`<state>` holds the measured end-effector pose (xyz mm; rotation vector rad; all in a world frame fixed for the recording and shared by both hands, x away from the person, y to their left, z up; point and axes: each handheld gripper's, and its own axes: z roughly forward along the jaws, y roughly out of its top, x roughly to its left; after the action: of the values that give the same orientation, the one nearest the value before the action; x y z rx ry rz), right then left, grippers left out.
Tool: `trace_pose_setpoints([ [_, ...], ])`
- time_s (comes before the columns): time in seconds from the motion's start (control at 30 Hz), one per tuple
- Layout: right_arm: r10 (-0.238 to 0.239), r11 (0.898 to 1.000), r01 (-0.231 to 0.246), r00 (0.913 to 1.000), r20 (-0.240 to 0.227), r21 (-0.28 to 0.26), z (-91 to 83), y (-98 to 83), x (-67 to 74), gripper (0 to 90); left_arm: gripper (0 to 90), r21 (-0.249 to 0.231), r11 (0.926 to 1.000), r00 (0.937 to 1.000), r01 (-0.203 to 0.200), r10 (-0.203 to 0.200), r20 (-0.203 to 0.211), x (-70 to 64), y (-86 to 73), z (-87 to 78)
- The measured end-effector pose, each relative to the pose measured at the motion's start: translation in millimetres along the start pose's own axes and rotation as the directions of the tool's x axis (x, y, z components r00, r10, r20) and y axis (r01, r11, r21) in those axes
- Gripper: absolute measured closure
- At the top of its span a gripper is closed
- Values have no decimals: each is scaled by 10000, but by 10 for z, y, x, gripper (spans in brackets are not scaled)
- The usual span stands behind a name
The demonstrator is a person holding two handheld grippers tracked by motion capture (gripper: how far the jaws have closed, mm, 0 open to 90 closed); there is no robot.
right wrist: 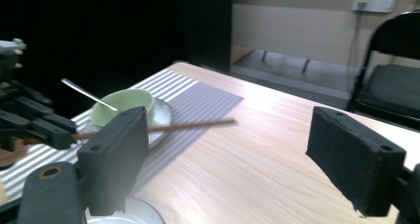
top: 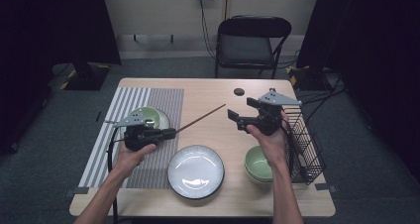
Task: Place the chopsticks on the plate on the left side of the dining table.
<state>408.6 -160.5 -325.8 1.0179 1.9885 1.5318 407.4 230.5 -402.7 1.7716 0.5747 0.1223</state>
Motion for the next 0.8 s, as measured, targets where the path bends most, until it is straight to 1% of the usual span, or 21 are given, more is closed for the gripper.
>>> trace_pose_setpoints([
  [0.03,-10,10000,10,10000,50,-26,-34,-2,-13,156,842,12,10000,10000,26,-26,-13,3,-3,-14],
  [0.1,-32,10000,33,9998,197,-65,-98,2,-36,155,842,121,9999,9999,-22,24,-171,15,-8,-55],
  [0.2,-76,9999,81,9992,387,-133,-187,8,-61,155,842,159,9999,9994,-2,8,-344,39,-14,-110],
  [0.23,-89,9998,97,9988,478,-158,-217,8,-66,156,842,238,9997,9991,-54,64,-416,47,-12,-131],
  [0.33,-87,9995,108,9978,653,-311,-298,2,-85,156,842,256,9996,9982,-80,95,-596,77,-9,-202],
  [0.37,-35,9991,62,9978,663,-415,-321,-3,-94,155,842,296,9994,9978,-152,171,-644,88,-9,-224],
  [0.43,-38,9992,68,9972,748,-396,-357,-13,-109,155,842,342,9994,9971,-94,120,-749,101,-17,-254],
  [0.47,-52,9992,82,9969,785,-380,-373,-20,-116,155,842,434,9989,9965,-148,183,-817,116,-21,-275],
  [0.5,-17,9993,47,9965,830,-364,-392,-28,-124,156,842,428,9990,9962,-96,133,-858,127,-28,-290],
  [0.57,65,9992,-30,9962,871,-407,-433,-46,-150,156,842,530,9985,9945,-140,194,-1033,139,-39,-327],
  [0.63,93,9992,-55,9955,948,-397,-479,-66,-177,155,842,569,9984,9935,-72,136,-1127,152,-54,-364],
  [0.67,99,9994,-64,9949,1002,-350,-497,-78,-189,155,842,573,9984,9932,-41,107,-1161,161,-67,-379],
  [0.73,148,9993,-108,9932,1152,-352,-535,-104,-213,156,842,640,9979,9905,-8,95,-1371,176,-102,-405],
  [0.77,162,9994,-125,9929,1177,-317,-555,-117,-219,156,842,630,9980,9905,75,12,-1375,191,-124,-417],
  [0.8,127,9995,-92,9924,1224,-295,-577,-132,-224,156,842,676,9977,9897,37,60,-1433,204,-138,-432],
])
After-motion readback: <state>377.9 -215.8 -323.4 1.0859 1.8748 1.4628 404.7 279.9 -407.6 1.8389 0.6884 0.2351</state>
